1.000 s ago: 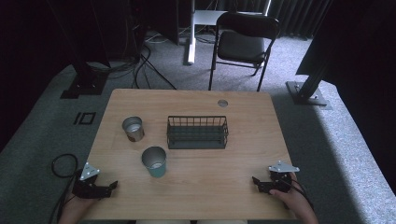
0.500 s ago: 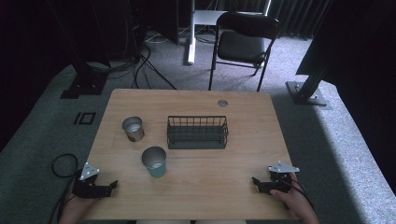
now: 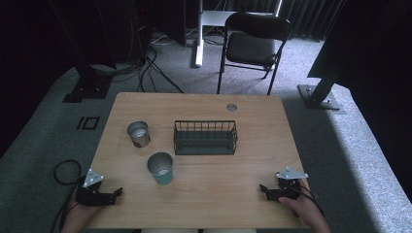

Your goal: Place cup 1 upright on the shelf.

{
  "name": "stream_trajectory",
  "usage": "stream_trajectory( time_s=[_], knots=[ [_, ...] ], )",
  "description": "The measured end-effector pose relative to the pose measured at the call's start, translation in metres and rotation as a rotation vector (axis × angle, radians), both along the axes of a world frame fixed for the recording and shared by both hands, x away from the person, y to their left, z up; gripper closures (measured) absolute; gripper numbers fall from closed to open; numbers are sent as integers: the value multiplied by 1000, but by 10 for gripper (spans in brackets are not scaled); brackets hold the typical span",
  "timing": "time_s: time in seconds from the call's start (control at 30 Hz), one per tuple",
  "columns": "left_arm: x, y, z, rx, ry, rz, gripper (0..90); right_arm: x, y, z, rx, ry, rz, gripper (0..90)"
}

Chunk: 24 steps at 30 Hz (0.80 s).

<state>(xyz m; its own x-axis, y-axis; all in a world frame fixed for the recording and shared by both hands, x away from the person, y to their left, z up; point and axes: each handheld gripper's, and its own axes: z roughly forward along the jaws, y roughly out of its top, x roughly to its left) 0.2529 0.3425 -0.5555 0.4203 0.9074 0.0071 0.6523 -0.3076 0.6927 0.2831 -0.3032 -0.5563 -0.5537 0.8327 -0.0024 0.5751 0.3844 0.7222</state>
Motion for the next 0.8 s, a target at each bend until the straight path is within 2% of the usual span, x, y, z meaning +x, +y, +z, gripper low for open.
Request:
stream_trajectory(
  time_s=[0.3,0.5,0.63,0.8],
  knots=[
    [0,0,0,0,0,0,22,5,22,0,16,0,55,109],
    [0,0,0,0,0,0,22,11,34,3,16,-17,82,109],
    [0,0,0,0,0,0,22,13,46,6,13,-24,128,109],
    [0,0,0,0,0,0,22,15,57,7,21,-27,156,109]
  ],
)
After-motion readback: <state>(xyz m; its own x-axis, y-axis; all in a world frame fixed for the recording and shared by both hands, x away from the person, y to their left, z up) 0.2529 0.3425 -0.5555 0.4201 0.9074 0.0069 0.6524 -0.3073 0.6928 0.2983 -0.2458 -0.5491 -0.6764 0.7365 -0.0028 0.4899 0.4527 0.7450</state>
